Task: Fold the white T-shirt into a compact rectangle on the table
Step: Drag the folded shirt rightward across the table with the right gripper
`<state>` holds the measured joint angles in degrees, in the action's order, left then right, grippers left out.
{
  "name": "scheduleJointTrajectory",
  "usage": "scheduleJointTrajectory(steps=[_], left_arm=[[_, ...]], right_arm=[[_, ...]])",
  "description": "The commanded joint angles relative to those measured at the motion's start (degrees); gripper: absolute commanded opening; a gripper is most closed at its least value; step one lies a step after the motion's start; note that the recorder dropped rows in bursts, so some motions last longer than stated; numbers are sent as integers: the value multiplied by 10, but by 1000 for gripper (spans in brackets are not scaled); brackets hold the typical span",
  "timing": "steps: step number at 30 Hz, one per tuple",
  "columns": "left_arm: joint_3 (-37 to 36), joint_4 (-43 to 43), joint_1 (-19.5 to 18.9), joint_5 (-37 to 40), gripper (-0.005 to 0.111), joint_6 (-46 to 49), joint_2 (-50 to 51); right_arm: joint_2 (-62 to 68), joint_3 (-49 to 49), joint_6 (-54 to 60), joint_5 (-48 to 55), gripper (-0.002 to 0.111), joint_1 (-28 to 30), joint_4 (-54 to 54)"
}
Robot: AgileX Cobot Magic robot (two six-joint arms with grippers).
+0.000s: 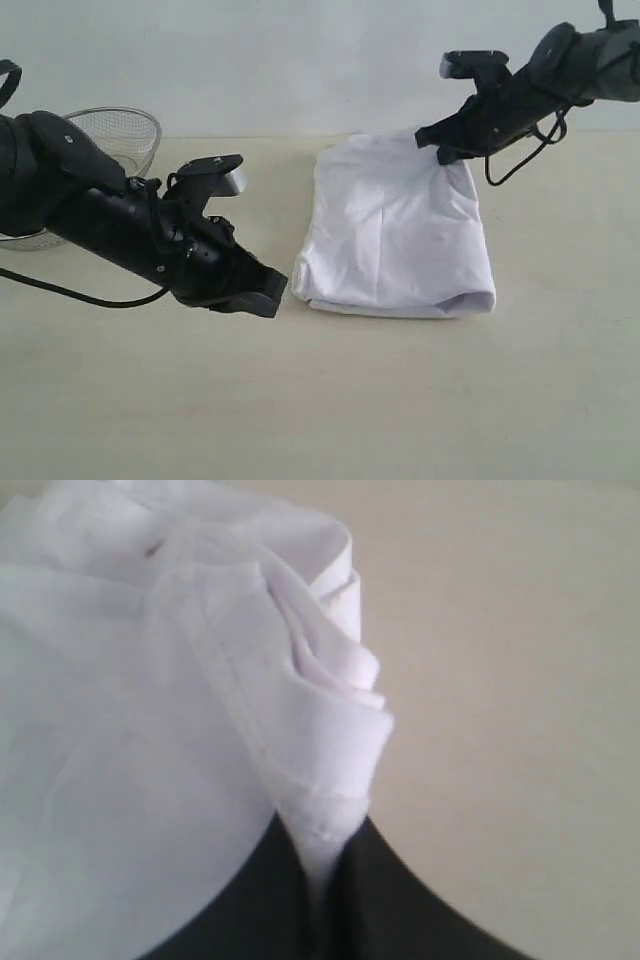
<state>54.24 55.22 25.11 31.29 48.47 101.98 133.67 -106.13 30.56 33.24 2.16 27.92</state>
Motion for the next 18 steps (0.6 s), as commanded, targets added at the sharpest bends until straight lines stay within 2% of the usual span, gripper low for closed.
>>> scheduleJointTrajectory(steps=[1,7,18], left_arm=[[1,-3,1,-19,5,-9,-5],[1,-2,1,-19,5,-9,-5],[1,-2,1,-20,5,-14,-5]], right_arm=[[4,-52,-1,4,0,19,-15],[55,-139,-9,79,0,28,-62],[138,-255,-38,72,0,34,-81]])
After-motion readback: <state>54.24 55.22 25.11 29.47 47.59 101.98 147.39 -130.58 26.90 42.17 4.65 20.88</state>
